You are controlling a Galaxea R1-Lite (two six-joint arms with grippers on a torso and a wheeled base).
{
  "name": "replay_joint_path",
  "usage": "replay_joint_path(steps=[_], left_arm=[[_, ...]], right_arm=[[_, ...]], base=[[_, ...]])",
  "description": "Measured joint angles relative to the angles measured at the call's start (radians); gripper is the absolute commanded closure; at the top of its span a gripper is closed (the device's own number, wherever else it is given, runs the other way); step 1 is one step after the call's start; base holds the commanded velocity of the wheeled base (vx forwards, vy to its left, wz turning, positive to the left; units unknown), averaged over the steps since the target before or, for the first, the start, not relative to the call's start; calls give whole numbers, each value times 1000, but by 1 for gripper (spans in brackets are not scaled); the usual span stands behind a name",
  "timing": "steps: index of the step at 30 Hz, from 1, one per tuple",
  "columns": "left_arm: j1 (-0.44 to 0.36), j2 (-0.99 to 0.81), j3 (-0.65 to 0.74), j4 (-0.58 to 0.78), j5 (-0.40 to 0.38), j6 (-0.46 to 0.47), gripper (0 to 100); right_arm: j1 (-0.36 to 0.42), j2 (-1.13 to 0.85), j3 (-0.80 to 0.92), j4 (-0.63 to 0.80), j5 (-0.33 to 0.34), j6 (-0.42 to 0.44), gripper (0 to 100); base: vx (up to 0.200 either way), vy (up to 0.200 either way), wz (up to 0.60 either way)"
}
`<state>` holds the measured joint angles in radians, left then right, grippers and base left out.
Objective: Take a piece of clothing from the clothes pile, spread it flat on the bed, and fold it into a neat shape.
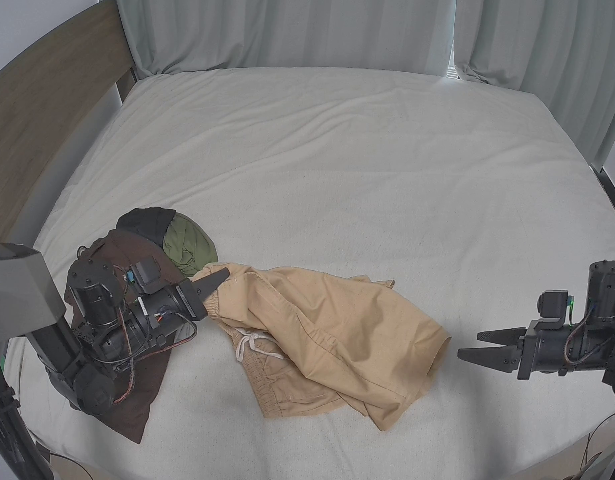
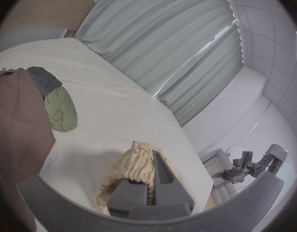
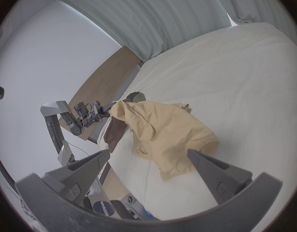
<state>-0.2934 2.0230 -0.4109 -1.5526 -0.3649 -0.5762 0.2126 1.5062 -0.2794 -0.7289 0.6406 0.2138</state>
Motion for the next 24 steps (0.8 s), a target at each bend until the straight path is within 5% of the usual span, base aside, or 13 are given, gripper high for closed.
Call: replay_joint_path(steps=[12, 24], left_arm=[[1, 16, -4, 0, 0, 0, 100], [3, 24, -5, 0, 0, 0, 100]], right_arm=[[7, 269, 45, -411, -7, 148, 0], [8, 435, 57, -473, -12, 166, 0]], base=[[0, 0, 0], [0, 0, 0]])
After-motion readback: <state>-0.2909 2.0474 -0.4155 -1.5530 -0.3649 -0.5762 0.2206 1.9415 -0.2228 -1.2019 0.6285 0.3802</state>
